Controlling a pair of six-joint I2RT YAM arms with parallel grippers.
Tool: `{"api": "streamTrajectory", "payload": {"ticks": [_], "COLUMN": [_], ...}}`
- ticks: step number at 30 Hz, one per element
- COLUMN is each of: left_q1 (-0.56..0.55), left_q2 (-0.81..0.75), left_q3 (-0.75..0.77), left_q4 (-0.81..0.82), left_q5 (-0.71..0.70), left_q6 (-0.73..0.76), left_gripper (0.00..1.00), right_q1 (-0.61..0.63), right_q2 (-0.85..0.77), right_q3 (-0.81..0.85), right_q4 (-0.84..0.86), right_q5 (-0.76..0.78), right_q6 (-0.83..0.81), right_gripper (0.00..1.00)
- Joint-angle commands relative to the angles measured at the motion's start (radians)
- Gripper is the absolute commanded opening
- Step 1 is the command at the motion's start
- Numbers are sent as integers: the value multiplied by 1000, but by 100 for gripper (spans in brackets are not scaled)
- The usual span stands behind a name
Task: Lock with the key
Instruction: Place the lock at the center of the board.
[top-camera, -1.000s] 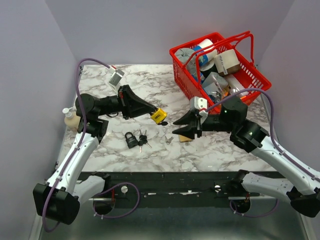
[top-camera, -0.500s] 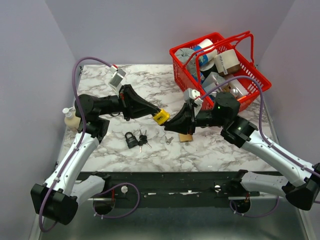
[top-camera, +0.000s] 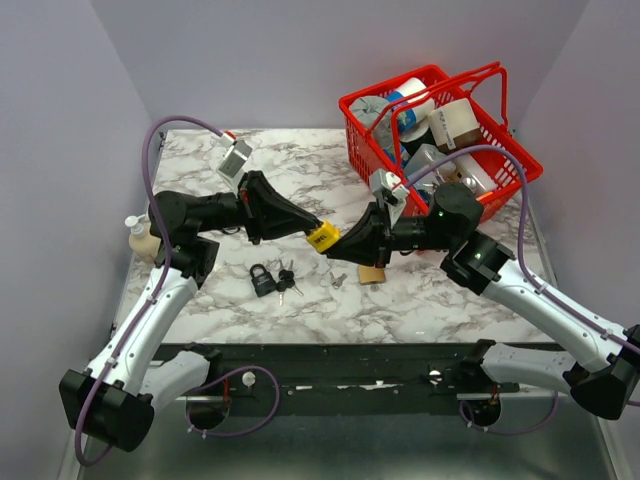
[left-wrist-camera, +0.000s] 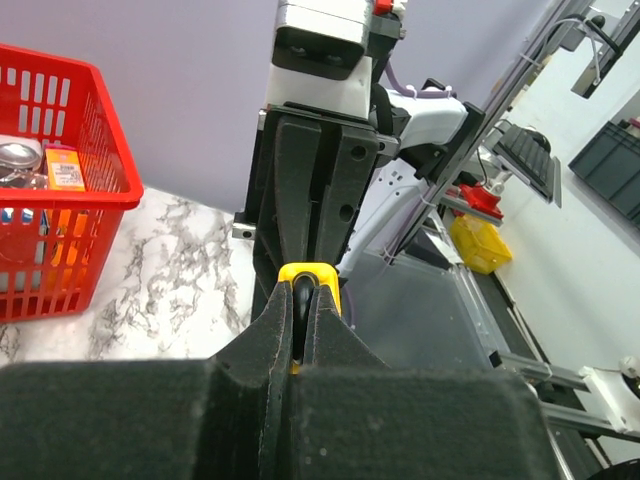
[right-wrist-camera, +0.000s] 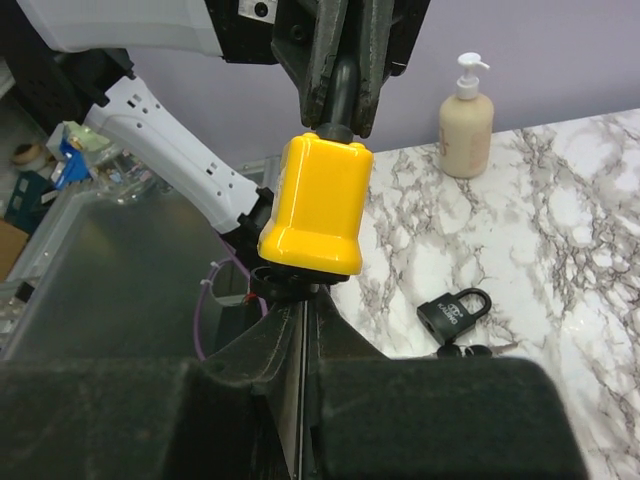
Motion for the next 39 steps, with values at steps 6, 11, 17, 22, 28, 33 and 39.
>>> {"api": "streamTrajectory", "payload": {"ticks": [6,11,17,22,28,33,39], "left_q1": [-9,5,27,27,27,22,19], "left_q2": [-31,-38,-26,-20,-18,-18,-20], "left_q3": [4,5,10,16,16,16,18], "left_q4": [5,-20,3,5,6,17,15], "left_q5": [-24,-48,-57,-57,-48,-42,-40], "left_q6": [69,80,52,50,50,50,52], "left_gripper": [0,0,0,0,0,0,0], "right_q1": [0,-6,-6,-6,-7,-11,-26], "right_q2": [25,11,0,11,13,22,42], "right_q3": [30,-3,-18,-12,-3,8,20], "right_q4": [61,59,59,65,70,70,74], "right_q5": [-8,-20,-63,-85,-53,-11,9], "right_q6": [181,183,138,141,179,238,307], "right_gripper": [15,15,21,31,36,34,26]}}
